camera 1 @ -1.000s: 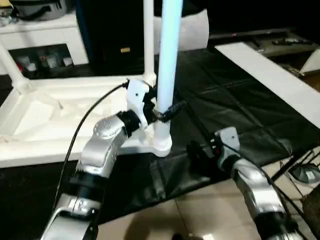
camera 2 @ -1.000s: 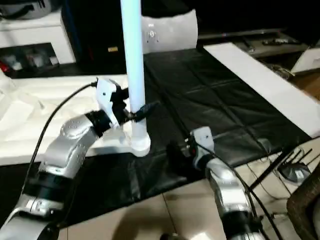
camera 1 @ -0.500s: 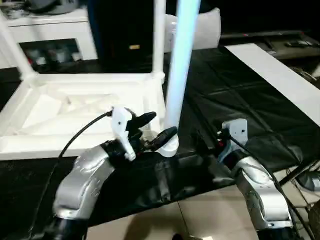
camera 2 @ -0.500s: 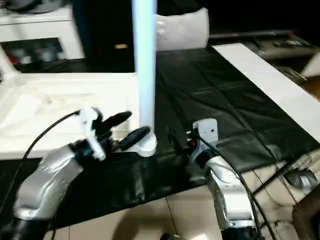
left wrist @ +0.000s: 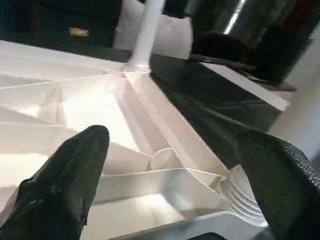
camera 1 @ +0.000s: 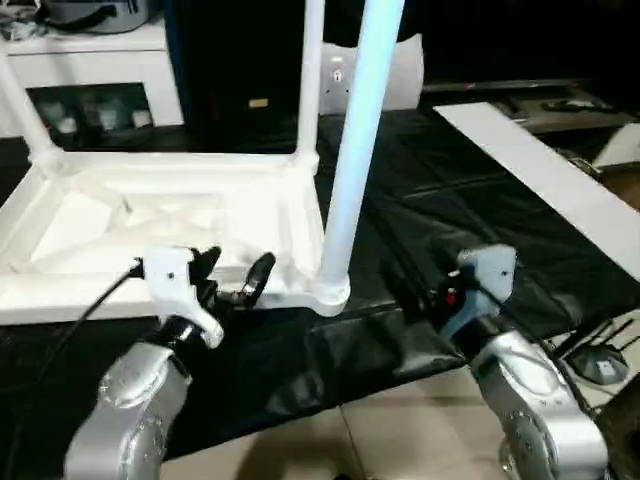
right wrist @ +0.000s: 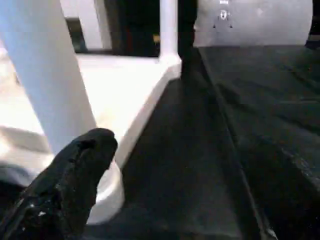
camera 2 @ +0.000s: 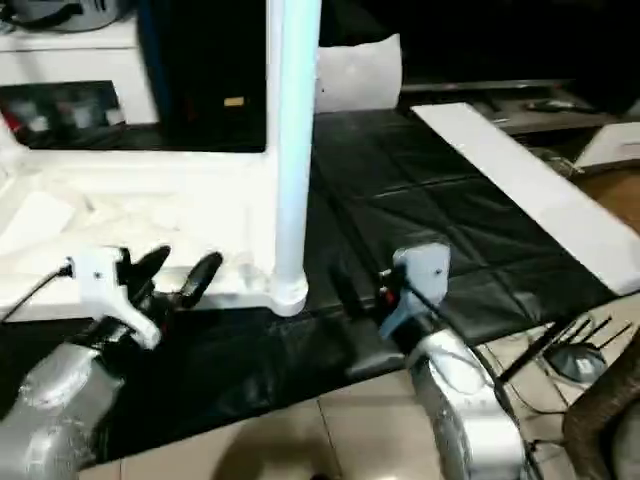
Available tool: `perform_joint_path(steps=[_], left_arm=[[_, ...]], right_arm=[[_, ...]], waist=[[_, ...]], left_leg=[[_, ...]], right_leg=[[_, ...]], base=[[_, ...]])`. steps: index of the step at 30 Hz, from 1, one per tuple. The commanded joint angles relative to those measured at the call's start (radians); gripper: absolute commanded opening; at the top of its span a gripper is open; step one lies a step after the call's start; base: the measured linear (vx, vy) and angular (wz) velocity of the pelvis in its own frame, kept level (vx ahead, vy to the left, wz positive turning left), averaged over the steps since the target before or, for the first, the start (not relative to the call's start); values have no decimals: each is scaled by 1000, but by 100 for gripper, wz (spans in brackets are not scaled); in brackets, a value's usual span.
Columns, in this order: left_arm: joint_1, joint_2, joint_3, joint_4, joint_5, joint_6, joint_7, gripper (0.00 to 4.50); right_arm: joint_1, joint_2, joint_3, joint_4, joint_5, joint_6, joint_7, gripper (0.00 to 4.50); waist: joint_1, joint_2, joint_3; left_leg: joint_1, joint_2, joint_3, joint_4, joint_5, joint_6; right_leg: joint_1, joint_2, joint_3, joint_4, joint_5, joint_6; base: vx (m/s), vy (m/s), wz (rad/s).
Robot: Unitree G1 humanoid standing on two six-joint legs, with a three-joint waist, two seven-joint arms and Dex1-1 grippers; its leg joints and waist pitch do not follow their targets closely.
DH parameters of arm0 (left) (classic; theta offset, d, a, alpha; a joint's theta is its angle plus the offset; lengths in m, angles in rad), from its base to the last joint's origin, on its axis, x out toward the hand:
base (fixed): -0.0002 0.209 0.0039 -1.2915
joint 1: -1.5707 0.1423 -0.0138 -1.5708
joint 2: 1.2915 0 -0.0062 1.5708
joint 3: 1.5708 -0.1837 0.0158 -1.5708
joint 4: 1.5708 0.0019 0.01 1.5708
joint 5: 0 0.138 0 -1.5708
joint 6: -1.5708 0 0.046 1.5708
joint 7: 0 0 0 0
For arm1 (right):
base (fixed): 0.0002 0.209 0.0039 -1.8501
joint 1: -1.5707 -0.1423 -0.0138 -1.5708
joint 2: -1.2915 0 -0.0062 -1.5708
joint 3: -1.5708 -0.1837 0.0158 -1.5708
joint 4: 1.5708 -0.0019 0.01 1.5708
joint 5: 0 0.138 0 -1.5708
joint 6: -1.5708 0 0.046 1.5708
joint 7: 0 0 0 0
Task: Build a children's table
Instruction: Rotate table base
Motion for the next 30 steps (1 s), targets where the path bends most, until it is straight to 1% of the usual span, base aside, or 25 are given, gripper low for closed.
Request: perform_joint_path(steps=[1,2,4,5,6,7,8,9,10,11,13,14,15,17,18,20,21,22,24,25,26,27,28,29,30], left_arm=[[-3,4,-3,-21,38,7,30,445],[-7,7,-6,-17,37,15,40,445],[-10,8,-4,-14,34,29,46,445],[-11,19,-13,-15,42,51,56,445],[-11,21,-14,-15,44,53,56,445],[-7,16,-15,-21,39,57,59,445],[-4,11,-14,-28,39,62,65,445],[-3,6,-12,-33,42,60,72,445],[-2,3,-10,-37,45,58,76,445],[-6,8,-13,-35,62,50,84,445],[-7,11,-15,-30,69,37,85,445],[-6,16,-18,-27,71,38,84,445],[-5,20,-19,-25,71,41,83,445],[-4,26,-21,-26,68,45,77,445],[0,29,-26,-30,68,46,69,445],[2,30,-30,-32,68,43,62,445],[2,31,-32,-33,67,45,57,445],[1,38,-38,-32,71,46,52,445],[-4,48,-45,-25,79,49,49,445],[-4,48,-45,-25,79,49,49,445],[-9,54,-46,-23,78,51,48,445],[-9,55,-46,-22,77,52,48,445],[-11,59,-47,-22,77,54,46,445],[-12,60,-47,-22,77,55,46,445],[-14,64,-48,-20,79,54,44,445]], right_arm=[[5,-13,13,-15,-32,-47,8,450],[5,-25,26,-9,-47,-68,20,450],[4,-31,31,-7,-50,-75,27,450],[9,-16,24,-8,-38,-99,23,450],[10,-13,22,-8,-35,-103,22,450],[12,-9,21,-12,-25,-119,30,450],[13,-9,20,-17,-11,-115,38,450],[15,-3,16,-19,-3,-121,38,450],[15,0,14,-20,2,-120,36,450],[17,2,11,-18,8,-116,35,450],[21,0,15,-18,12,-116,43,450],[24,4,16,-20,16,-108,40,450],[25,8,15,-21,18,-102,36,450],[27,17,11,-21,11,-83,6,450],[26,25,5,-22,22,-71,-1,450],[24,34,-2,-23,31,-67,-6,450],[24,40,-8,-25,48,-62,-3,450],[23,46,-17,-22,45,-75,-14,450],[24,42,-34,-6,39,-115,-15,450],[24,40,-34,-5,37,-114,-15,450],[25,29,-38,0,11,-126,-27,450],[24,28,-38,0,4,-127,-31,450],[21,21,-40,3,-24,-132,-52,450],[21,21,-40,3,-27,-132,-54,450],[19,23,-45,-2,-12,-97,-58,450]], waist=[[-10,8,-40],[5,33,-40],[-27,31,-33],[-22,17,-20],[-15,13,-19],[4,-6,-20],[35,-33,-36],[44,-60,-48],[92,-62,-49],[121,-67,-46],[144,-45,-40],[156,-28,-33],[153,-20,-20],[140,-6,-22],[100,17,-27],[79,9,-20],[80,-1,-11],[97,-20,-4],[93,-27,10],[91,-25,9],[69,10,-9],[61,24,-10],[58,45,-1],[52,20,-2],[61,16,-5]], left_leg=[[-19,25,-3,-84,-256,31],[-83,60,-87,-138,-319,63],[-29,133,-190,-178,-332,165],[-23,130,-207,-179,-285,246],[-26,113,-202,-170,-265,266],[-53,30,-156,-113,-204,268],[-7,-110,-10,66,-102,200],[-65,-116,1,87,-62,165],[-67,-94,-6,48,21,139],[-71,-81,-16,45,23,185],[-97,-54,-50,54,43,214],[-88,-41,-58,44,66,208],[-63,-39,-45,6,71,208],[-28,10,-56,-47,26,205],[-12,161,-136,-126,-142,230],[-15,135,-121,-141,-291,204],[-33,105,-105,-132,-337,165],[-5,-4,-40,-46,-283,93],[28,-56,-4,44,-114,109],[26,-49,-5,25,-135,115],[18,40,-48,-59,-288,108],[-4,117,-90,-115,-392,113],[-37,135,-75,-190,-606,80],[-11,89,-53,-190,-679,43],[15,52,-29,-164,-676,9]], right_leg=[[45,-57,33,-98,-598,148],[106,-61,23,-11,-439,93],[42,-37,73,98,-270,-25],[31,-30,99,123,-303,-114],[33,-41,114,121,-300,-165],[43,-68,152,60,-338,-262],[11,-100,176,-77,-582,-200],[74,-99,193,-37,-639,-86],[71,-101,236,-20,-584,183],[80,-135,273,-9,-520,321],[101,-201,293,-12,-399,241],[84,-196,265,-29,-374,161],[62,-133,215,-45,-462,117],[52,-76,175,-38,-481,101],[71,-69,157,61,-282,47],[60,-95,189,102,-178,-6],[72,-116,212,66,-262,-8],[47,-163,226,-50,-708,48],[23,-171,185,-135,-1120,151],[31,-152,158,-136,-1097,172],[77,-87,82,-105,-776,170],[107,-76,92,-28,-580,128],[92,-31,101,131,-228,38],[59,-29,130,150,-156,12],[36,-42,151,112,-221,-10]], base=[[0,0,0],[13,-59,28],[25,-82,44],[78,-148,68],[78,-148,68],[91,-208,74],[74,-204,37],[74,-204,37],[45,-170,12],[33,-133,18],[25,-105,7],[0,0,0],[0,0,0],[0,0,0],[0,0,0],[-15,27,-1],[-74,22,-2],[0,0,0],[-78,2,-3],[-83,46,-17],[16,88,-12],[16,88,-12],[9,87,-8],[0,0,0],[0,0,0]])
